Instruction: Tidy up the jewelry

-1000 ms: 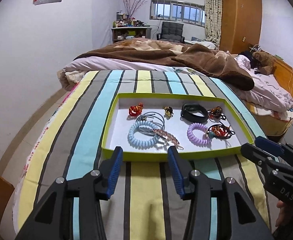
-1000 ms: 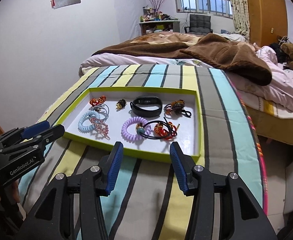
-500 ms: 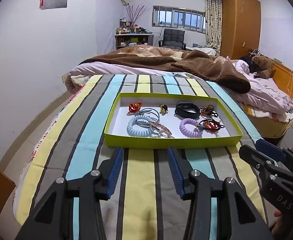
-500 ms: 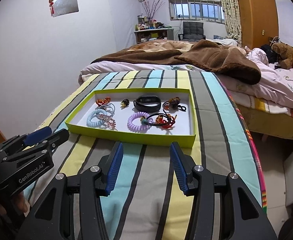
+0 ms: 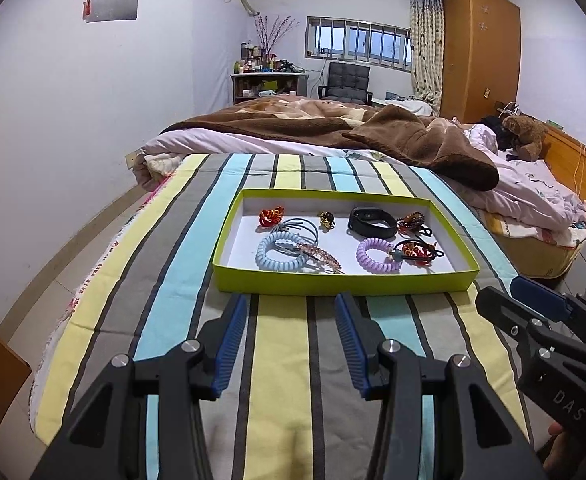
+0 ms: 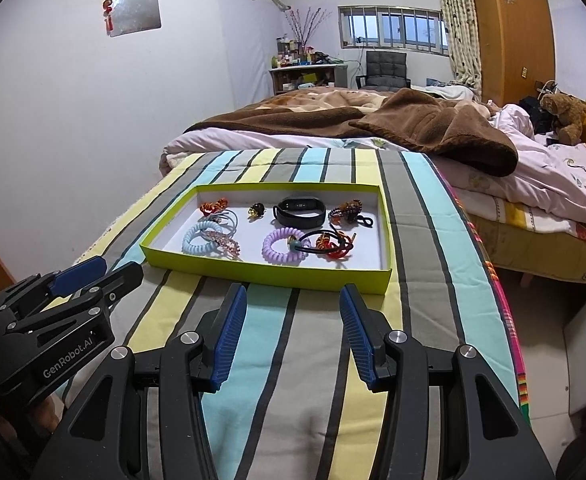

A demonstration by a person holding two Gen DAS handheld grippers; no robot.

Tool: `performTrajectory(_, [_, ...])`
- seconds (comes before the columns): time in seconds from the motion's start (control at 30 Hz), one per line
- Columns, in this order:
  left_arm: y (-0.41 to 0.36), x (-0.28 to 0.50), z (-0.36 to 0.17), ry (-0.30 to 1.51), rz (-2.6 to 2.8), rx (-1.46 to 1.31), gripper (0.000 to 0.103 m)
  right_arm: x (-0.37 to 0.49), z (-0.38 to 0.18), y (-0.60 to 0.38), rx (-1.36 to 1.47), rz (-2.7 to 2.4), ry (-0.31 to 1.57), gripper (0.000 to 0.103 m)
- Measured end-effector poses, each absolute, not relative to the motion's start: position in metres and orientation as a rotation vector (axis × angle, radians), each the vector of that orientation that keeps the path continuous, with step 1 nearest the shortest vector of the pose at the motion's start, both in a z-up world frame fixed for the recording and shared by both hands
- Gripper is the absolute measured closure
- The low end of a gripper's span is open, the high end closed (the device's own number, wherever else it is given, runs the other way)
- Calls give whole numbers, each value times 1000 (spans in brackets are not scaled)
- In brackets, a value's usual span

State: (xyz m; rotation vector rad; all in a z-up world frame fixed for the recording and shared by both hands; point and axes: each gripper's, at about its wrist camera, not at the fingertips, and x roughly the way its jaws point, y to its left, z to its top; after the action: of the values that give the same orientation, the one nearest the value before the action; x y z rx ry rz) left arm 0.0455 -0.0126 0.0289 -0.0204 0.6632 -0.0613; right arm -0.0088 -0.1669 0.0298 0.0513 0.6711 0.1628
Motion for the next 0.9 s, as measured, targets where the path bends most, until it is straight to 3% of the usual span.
performTrajectory(0.9, [-14, 41, 30, 655, -77, -23, 55, -10, 34, -168, 49, 156, 670, 54])
